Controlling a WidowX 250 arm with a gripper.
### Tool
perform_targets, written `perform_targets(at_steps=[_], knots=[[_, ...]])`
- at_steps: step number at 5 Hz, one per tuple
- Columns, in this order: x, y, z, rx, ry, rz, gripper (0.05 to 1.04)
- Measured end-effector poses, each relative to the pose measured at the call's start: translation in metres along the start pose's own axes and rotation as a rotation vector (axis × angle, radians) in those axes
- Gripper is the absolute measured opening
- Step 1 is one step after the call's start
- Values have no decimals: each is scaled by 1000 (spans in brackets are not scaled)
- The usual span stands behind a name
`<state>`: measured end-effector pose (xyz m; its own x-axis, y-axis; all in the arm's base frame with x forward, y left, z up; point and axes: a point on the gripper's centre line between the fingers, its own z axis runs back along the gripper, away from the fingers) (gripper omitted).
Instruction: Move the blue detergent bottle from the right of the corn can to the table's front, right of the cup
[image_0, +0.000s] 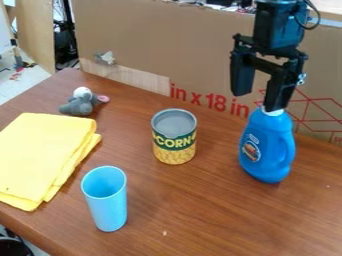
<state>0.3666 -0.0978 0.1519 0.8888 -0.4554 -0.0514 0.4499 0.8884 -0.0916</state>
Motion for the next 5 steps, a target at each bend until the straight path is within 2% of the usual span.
perform_targets(at_steps=[1,2,4,5], knots=[[5,7,-13,21,37,22,1001],[10,7,-8,22,21,13,1001],[21,-4,-16,9,39,-19,1001],[23,-6,-19,8,42,-16,948]])
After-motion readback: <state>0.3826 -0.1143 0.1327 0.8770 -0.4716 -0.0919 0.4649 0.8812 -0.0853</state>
